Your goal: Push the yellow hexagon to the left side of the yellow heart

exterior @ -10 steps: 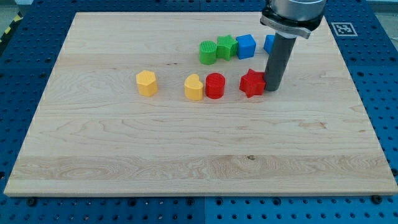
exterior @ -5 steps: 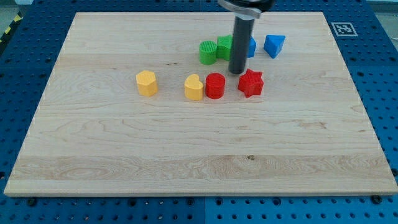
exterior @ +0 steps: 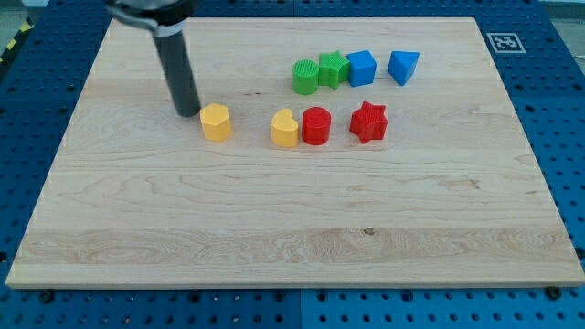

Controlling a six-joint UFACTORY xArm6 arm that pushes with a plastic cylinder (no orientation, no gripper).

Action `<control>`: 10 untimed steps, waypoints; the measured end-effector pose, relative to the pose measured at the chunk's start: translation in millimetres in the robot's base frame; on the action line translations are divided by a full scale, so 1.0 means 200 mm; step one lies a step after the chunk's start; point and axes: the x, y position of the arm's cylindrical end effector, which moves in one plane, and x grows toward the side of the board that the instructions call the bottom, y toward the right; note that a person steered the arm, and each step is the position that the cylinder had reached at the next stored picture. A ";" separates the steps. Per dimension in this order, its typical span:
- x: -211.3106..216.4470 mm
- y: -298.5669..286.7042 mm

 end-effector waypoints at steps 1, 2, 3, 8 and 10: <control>0.05 -0.07; 0.05 -0.07; 0.04 -0.07; 0.16 0.26; 0.12 -0.22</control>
